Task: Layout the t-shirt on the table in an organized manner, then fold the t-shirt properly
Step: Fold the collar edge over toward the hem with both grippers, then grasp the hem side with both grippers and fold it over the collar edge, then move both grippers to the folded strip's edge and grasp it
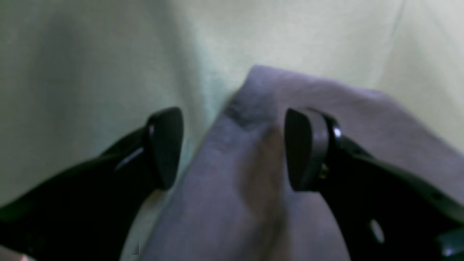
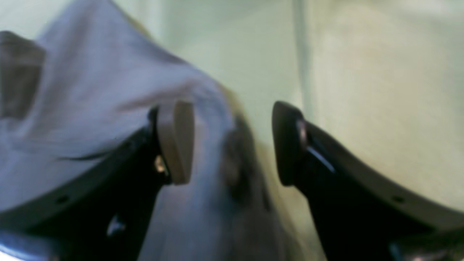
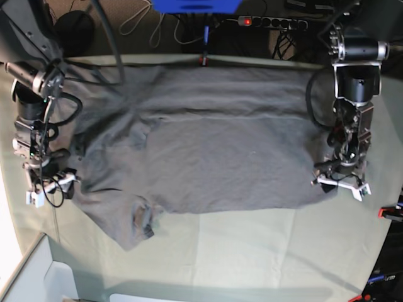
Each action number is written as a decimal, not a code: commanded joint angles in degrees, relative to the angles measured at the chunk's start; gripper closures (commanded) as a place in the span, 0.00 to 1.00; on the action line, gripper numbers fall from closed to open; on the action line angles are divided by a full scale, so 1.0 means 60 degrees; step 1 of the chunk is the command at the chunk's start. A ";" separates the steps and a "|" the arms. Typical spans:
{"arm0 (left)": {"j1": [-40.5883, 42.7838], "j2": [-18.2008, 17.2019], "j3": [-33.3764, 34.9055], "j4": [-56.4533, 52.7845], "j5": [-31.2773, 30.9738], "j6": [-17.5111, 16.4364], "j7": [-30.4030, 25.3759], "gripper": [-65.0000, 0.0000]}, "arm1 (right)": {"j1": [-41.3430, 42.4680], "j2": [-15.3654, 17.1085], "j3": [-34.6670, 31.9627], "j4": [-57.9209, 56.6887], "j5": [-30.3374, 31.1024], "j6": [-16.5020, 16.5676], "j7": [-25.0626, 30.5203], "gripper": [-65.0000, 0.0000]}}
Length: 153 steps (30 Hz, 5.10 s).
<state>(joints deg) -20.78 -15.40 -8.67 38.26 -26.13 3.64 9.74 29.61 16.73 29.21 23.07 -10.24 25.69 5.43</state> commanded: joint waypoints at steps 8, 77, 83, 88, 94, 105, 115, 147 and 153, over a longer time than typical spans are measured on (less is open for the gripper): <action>-0.0428 -0.0093 0.0719 -0.1051 0.0011 -0.0042 -0.1073 0.35 | 0.0289 0.0091 -0.0788 -0.0702 0.0073 -0.0465 0.0728 0.47; 0.4862 -0.0225 -0.0189 0.7154 -0.0063 -0.0028 0.0582 1.00 | -0.6627 -0.2781 0.1322 0.9510 0.0190 0.1791 0.0699 1.00; 0.5404 -0.0210 -0.0922 0.7286 -0.0063 -0.0057 0.0582 1.00 | -0.6949 -0.2503 0.1805 0.9349 0.1113 0.1791 0.0626 1.00; 0.5565 -0.0210 -0.0981 0.7286 -0.0063 -0.0057 0.0582 1.00 | -0.7007 -0.2283 0.1820 0.8822 0.1128 0.1791 0.0685 1.00; 0.5697 -0.0196 -0.0834 0.7169 -0.0077 -0.0057 0.0656 1.00 | -0.7022 -0.2254 0.1791 0.8280 0.1069 0.1835 0.0641 1.00; 0.6254 -0.0225 -0.0717 0.7550 -0.0077 -0.0057 0.0656 0.58 | -0.7359 -0.2298 0.1820 0.8822 0.1113 0.2385 0.0699 0.60; 0.5726 -0.0049 -0.1933 0.8458 -0.0048 -0.0057 0.0656 0.49 | -0.7403 -0.2576 0.1791 1.0155 0.1128 0.2385 0.0626 0.55; 0.3030 0.0141 -0.0160 0.3990 -0.0063 -0.0057 0.0641 1.00 | -0.5264 -0.2254 0.1732 1.0023 0.1025 0.2385 -0.0942 0.55; 0.3045 0.0127 -0.0160 0.4253 -0.0063 -0.0057 0.0656 1.00 | -0.4136 -0.1638 0.0282 0.8338 -0.0088 0.2385 -0.2114 0.55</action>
<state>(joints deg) -1.61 -13.96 -9.41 62.43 -26.57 3.51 15.09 3.88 6.59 30.83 72.03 -11.79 38.98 -8.75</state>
